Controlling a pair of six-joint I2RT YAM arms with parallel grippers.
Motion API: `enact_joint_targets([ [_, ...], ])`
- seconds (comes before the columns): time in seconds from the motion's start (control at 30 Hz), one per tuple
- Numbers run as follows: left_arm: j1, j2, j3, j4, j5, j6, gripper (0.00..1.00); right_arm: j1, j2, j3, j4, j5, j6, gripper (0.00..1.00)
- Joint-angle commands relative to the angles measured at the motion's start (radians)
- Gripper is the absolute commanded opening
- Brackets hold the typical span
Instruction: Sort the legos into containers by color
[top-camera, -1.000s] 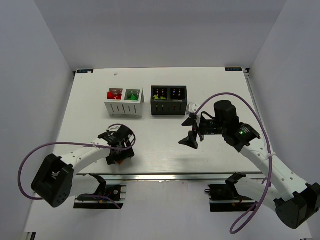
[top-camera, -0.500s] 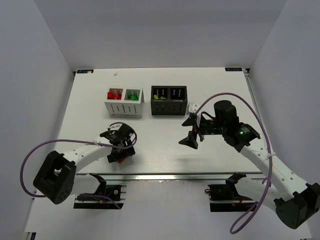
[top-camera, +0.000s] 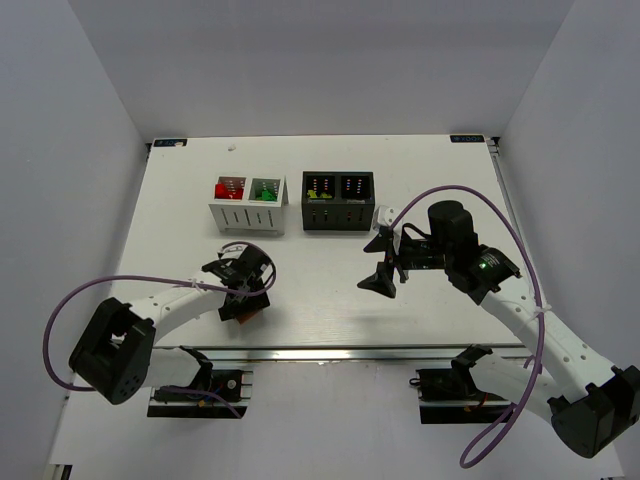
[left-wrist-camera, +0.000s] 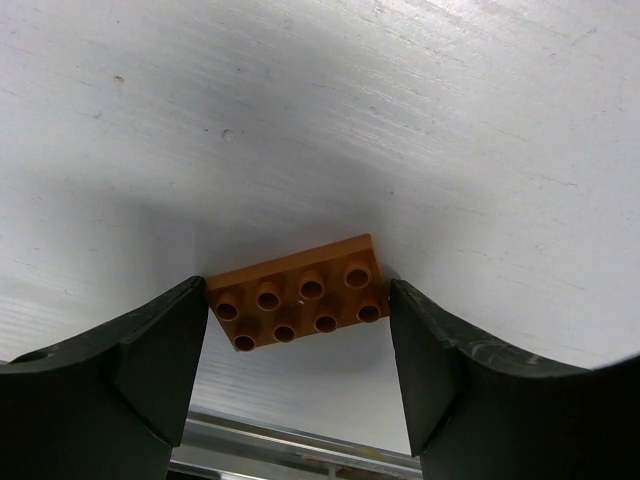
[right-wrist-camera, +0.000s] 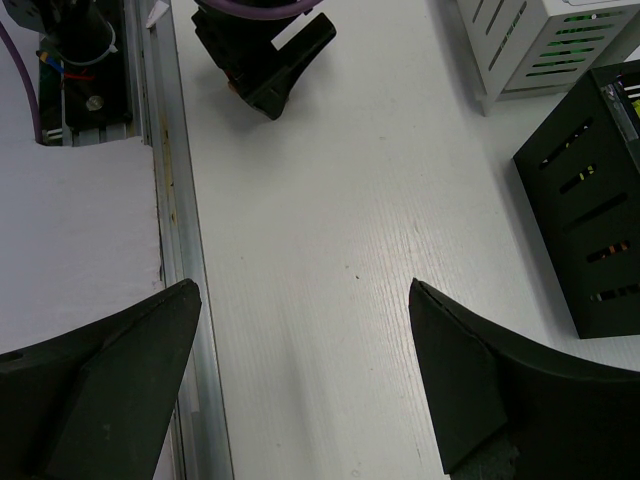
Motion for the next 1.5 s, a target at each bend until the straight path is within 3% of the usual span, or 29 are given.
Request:
enact_joint_targets([
  [0.0, -0.002, -0.014, 0.005, -0.023, -0.017, 0.012, 0.72, 0.004, -0.013, -0.002, 0.033, -0.004, 0.006, 0.89],
  [0.37, -0.002, -0.103, 0.043, -0.025, 0.092, 0.076, 0.44, 0.002, -0.013, -0.002, 0.036, -0.004, 0.004, 0.89],
  [0.67, -0.024, -0.117, 0.13, -0.011, 0.168, 0.148, 0.37, 0.002, -0.018, 0.002, 0.036, 0.005, 0.002, 0.89],
  [1.0, -0.088, 0.048, 0.514, 0.022, 0.185, 0.242, 0.37, 0.001, -0.079, 0.008, 0.033, 0.048, 0.002, 0.89],
  [1.23, -0.126, 0.324, 0.829, 0.067, 0.222, 0.35, 0.37, -0.001, -0.191, -0.006, 0.059, 0.161, 0.01, 0.89],
  [1.47, -0.157, 0.618, 1.239, 0.058, 0.182, 0.449, 0.37, -0.001, -0.266, -0.041, 0.079, 0.2, 0.018, 0.89],
])
